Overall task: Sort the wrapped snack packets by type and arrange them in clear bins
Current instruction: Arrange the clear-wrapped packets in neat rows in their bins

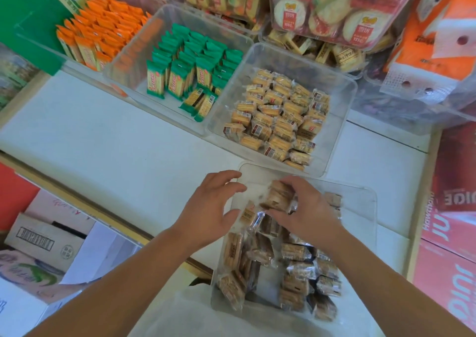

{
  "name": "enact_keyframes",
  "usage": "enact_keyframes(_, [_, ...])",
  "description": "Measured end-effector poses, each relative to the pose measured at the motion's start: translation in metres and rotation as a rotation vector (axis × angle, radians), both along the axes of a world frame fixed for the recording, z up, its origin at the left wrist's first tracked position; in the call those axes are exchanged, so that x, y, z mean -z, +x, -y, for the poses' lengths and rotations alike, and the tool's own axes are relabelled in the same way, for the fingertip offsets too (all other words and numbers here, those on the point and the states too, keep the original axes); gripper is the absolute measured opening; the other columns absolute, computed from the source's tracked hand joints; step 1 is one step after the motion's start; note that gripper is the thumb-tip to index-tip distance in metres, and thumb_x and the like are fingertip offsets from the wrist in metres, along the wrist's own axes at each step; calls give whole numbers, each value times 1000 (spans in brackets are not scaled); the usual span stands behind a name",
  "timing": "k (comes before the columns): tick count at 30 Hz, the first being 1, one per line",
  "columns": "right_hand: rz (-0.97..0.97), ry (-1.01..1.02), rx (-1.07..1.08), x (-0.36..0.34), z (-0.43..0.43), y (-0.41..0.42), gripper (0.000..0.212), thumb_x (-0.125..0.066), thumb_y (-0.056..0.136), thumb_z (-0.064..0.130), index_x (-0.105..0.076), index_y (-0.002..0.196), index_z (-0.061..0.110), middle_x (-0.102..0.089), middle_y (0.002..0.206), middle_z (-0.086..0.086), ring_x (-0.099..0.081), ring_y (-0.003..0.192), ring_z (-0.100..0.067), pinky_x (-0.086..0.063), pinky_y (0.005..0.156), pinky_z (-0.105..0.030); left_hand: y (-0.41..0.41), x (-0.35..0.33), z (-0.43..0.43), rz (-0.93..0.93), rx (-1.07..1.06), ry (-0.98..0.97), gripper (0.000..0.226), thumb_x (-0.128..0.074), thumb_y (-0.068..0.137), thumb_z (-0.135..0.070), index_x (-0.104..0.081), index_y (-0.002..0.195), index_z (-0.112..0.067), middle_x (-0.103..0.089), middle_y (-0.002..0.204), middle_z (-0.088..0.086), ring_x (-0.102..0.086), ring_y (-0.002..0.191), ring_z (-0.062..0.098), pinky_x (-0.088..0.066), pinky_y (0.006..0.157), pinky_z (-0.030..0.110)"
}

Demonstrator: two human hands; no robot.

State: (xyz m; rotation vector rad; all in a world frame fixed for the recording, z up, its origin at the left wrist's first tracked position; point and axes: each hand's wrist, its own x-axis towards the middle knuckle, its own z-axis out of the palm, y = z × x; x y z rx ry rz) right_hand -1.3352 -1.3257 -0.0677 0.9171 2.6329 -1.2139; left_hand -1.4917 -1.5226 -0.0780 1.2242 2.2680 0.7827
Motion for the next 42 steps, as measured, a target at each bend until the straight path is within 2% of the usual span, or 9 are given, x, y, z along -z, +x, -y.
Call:
enact_keyframes(6, [-94, 354, -42, 25, 21, -13, 66, -81, 81, 42, -52, 138, 24, -55, 126, 5, -57, 111, -19, -58, 77, -40, 0, 2, 7, 145, 10, -27, 41, -74, 92, -23, -64, 131, -31, -26, 159, -27, -46, 133, -3, -47, 106, 25])
enact_keyframes(11, [89, 650, -91, 40, 24, -14, 67, -80, 78, 53, -56, 131, 20, -51, 120, -3, -56, 107, -29, -55, 84, -46, -1, 1, 7, 177, -9, -23, 43, -75, 92, -25, -62, 132, -31, -25, 156, -30, -48, 131, -3, -47, 107, 24])
enact_keyframes(15, [85, 627, -66, 32, 25, -14, 65, -81, 76, 44, -58, 131, 18, -51, 119, -4, -54, 108, -28, -53, 88, -46, -2, 2, 9, 191, -43, -31, 41, -76, 91, -28, -63, 130, -32, -27, 155, -27, -47, 131, -2, -48, 106, 24])
enact_keyframes(18, [-20, 571, -44, 23, 22, -6, 66, -84, 71, 30, -59, 130, 16, -48, 116, -3, -54, 102, -28, -57, 72, -42, 4, 0, 7, 52, -3, -30, 37, -76, 90, -24, -67, 126, -26, -38, 155, -15, -47, 132, 6, -54, 99, 31])
enact_keyframes(23, [-147, 344, 90, 9, 2, 9, 67, -92, 66, 39, -64, 125, 20, -51, 112, 7, -63, 90, -19, -59, 66, -40, 23, -8, -22, 91, 151, -31, 24, -64, 98, -24, -69, 119, -15, -62, 124, -2, -59, 110, 14, -52, 95, 31])
enact_keyframes(26, [-227, 268, 149, -2, -11, 23, 68, -94, 63, 35, -65, 122, 18, -51, 109, 8, -61, 85, -13, -58, 69, -38, 42, 5, -55, 178, 105, -278, 37, -55, 102, -38, -60, 130, -15, -57, 124, 4, -53, 118, 23, -48, 102, 42])
enact_keyframes(30, [-208, 247, 174, -2, -19, 39, 69, -95, 62, 31, -65, 123, 17, -47, 109, 9, -60, 84, -11, -60, 70, -40, 58, 35, -85, 245, 69, -612, 62, -42, 104, -49, -31, 157, -19, -36, 154, 11, -30, 145, 35, -33, 118, 51])
enact_keyframes(38, [-247, 129, 140, 2, -25, 44, 69, -91, 65, 35, -64, 127, 22, -47, 109, 12, -60, 89, -7, -57, 76, -30, 48, 26, -97, 280, 174, -781, 73, -69, 94, -27, -31, 156, -19, -41, 149, 6, -31, 140, 32, -43, 110, 47])
enact_keyframes(42, [-274, 68, 162, 4, -32, 49, 71, -91, 64, 38, -64, 127, 21, -49, 109, 10, -62, 89, -6, -58, 80, -30, 41, 24, -107, 334, 223, -872, 87, -72, 93, -39, -20, 162, -26, -31, 159, 4, -22, 148, 35, -36, 115, 56])
